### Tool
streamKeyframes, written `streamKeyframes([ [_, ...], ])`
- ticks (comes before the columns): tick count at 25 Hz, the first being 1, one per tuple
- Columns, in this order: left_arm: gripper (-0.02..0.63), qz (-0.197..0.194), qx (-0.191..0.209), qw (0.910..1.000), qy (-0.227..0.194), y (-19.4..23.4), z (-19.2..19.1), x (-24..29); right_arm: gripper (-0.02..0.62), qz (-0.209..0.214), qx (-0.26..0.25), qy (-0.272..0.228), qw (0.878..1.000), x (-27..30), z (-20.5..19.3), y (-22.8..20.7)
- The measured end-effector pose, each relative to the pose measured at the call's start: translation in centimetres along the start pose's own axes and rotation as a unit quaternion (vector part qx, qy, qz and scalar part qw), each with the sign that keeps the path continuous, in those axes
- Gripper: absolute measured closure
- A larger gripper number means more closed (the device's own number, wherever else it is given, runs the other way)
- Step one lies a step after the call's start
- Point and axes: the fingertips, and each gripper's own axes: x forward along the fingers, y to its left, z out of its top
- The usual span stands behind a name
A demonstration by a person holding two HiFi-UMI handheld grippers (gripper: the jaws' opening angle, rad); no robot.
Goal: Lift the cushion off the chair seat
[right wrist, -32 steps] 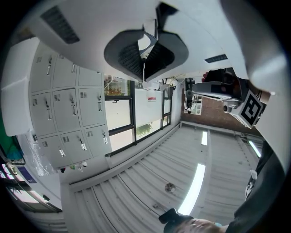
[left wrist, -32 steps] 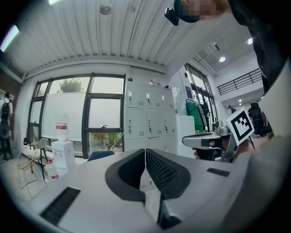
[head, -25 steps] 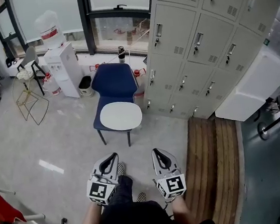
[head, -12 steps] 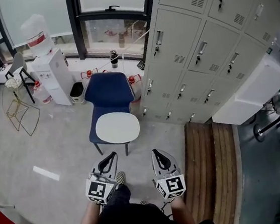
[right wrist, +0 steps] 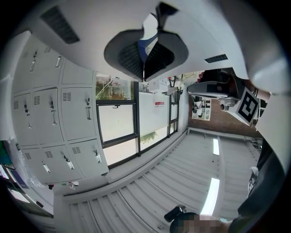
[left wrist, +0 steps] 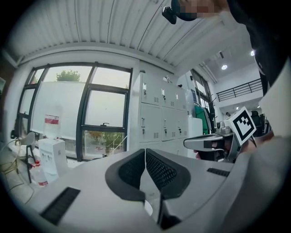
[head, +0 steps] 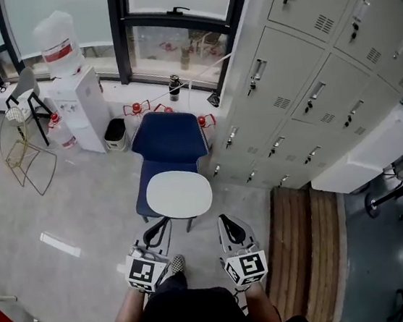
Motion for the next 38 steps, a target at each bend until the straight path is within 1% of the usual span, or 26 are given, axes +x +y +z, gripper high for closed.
streamKeyframes([
  [3, 0.584, 0.001, -0.011, 0.9999, -0.013, 2.4, -0.3, 0.6, 0.566, -0.001, 0.004, 0.006, 1.0, 2.4, 0.0, 0.3],
  [7, 0.584, -0.003, -0.015, 0.9999, -0.002, 5.3, -1.0, 1.6, 0.566, -0.006, 0.003, 0.008, 1.0, 5.5, 0.1, 0.6],
  [12, 0.583, -0.004, -0.028, 0.9993, -0.024, 7.6, -1.4, 3.0, 0.566, -0.008, 0.0, 0.016, 1.0, 7.7, -0.4, 0.7],
  [16, 0.584, -0.018, -0.026, 0.9994, 0.013, 8.4, -2.2, 4.4, 0.566, -0.02, -0.001, 0.025, 0.999, 9.1, -0.6, -0.1],
  [19, 0.584, -0.026, -0.026, 0.9993, 0.002, 8.9, -2.8, 6.1, 0.566, -0.031, 0.004, 0.025, 0.999, 10.3, -0.8, -0.9],
  [22, 0.584, -0.038, -0.02, 0.9988, 0.024, 9.1, -3.0, 7.6, 0.566, -0.039, 0.005, 0.033, 0.999, 11.3, -1.3, -1.7],
  [24, 0.583, -0.041, -0.022, 0.9984, 0.031, 9.4, -3.3, 8.6, 0.566, -0.043, 0.009, 0.039, 0.998, 11.9, -1.9, -2.4],
  [29, 0.584, -0.038, -0.026, 0.9979, 0.045, 10.2, -4.7, 11.3, 0.566, -0.05, 0.021, 0.051, 0.997, 13.3, -3.4, -5.1],
  [33, 0.584, -0.03, -0.035, 0.9981, 0.041, 10.9, -5.6, 13.6, 0.566, -0.05, 0.027, 0.062, 0.996, 14.7, -4.7, -7.2],
  [38, 0.584, -0.031, -0.036, 0.9967, 0.066, 11.1, -7.3, 17.4, 0.566, -0.044, 0.036, 0.072, 0.996, 17.1, -6.1, -10.0],
])
